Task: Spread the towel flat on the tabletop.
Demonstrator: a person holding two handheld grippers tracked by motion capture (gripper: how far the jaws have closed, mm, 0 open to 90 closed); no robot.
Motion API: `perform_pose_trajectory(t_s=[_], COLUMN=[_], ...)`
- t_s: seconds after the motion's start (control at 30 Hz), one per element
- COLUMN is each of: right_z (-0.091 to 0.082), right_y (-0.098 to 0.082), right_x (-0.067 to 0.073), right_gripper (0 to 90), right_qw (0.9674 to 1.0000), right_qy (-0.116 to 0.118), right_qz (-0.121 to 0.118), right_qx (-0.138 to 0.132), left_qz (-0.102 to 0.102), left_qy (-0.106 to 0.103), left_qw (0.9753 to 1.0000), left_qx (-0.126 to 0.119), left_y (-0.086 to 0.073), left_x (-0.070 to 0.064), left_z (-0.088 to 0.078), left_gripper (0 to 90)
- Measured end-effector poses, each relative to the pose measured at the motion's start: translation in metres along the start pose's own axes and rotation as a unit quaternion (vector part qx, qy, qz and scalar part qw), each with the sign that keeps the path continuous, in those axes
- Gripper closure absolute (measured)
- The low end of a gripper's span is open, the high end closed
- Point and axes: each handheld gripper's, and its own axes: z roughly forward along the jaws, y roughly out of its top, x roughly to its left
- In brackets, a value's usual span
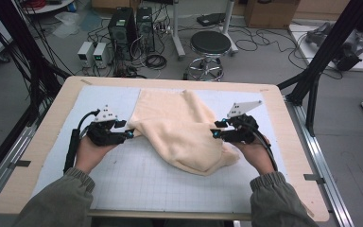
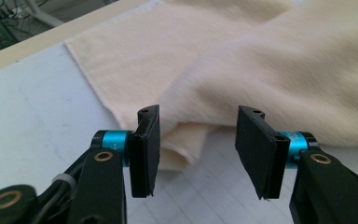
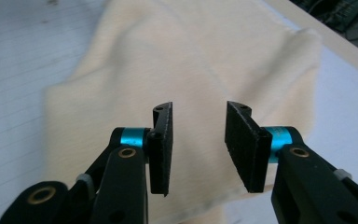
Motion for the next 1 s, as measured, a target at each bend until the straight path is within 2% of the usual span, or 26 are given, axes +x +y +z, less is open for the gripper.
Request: perform_pose_trajectory(t_s=[0.13, 0.2, 0.3, 0.37, 0.5, 0.6, 0.63, 0.67, 0.73, 0.83, 0.9, 1.0], right_z=[0.003, 0.005, 0.008, 0.011, 0.021, 0.033, 0.038, 0.042, 0.048, 0.051, 0.050, 0.044], right_y=[-0.013, -0.019, -0.031, -0.040, -0.049, -0.052, -0.052, -0.051, -0.050, -0.046, -0.044, -0.037], right_x=[0.028, 0.037, 0.049, 0.055, 0.057, 0.057, 0.056, 0.056, 0.055, 0.054, 0.054, 0.056], right_gripper=[55.1, 53.3, 49.6, 47.8, 45.6, 45.7, 46.3, 48.0, 54.4, 68.8, 78.4, 82.9], right_qw=[0.9993, 0.9986, 0.9981, 0.9978, 0.9970, 0.9959, 0.9953, 0.9949, 0.9946, 0.9940, 0.9941, 0.9946], right_qy=[0.022, 0.028, 0.042, 0.050, 0.051, 0.049, 0.046, 0.046, 0.046, 0.052, 0.055, 0.059], right_qz=[-0.025, -0.038, -0.040, -0.036, -0.040, -0.047, -0.050, -0.052, -0.056, -0.060, -0.062, -0.064], right_qx=[0.015, 0.021, 0.020, 0.025, 0.042, 0.060, 0.069, 0.074, 0.075, 0.076, 0.070, 0.056], left_qz=[0.014, 0.027, 0.042, 0.047, 0.047, 0.046, 0.051, 0.047, 0.040, 0.045, 0.049, 0.051], left_qy=[-0.035, -0.053, -0.080, -0.089, -0.100, -0.098, -0.095, -0.094, -0.094, -0.090, -0.086, -0.081], left_qw=[0.9992, 0.9982, 0.9958, 0.9948, 0.9938, 0.9939, 0.9938, 0.9939, 0.9943, 0.9942, 0.9943, 0.9951], left_qx=[0.007, 0.009, 0.009, 0.014, 0.013, 0.017, 0.028, 0.035, 0.032, 0.039, 0.039, 0.025], left_y=[-0.013, -0.016, -0.017, -0.016, -0.012, -0.011, -0.011, -0.011, -0.010, -0.006, -0.004, 0.000], left_x=[-0.022, -0.035, -0.053, -0.060, -0.072, -0.078, -0.079, -0.080, -0.080, -0.080, -0.081, -0.080], left_z=[0.007, 0.013, 0.027, 0.036, 0.061, 0.074, 0.079, 0.084, 0.087, 0.087, 0.083, 0.068], left_gripper=[49.7, 49.6, 49.0, 48.3, 48.0, 49.8, 53.3, 56.8, 66.9, 83.4, 85.3, 85.9])
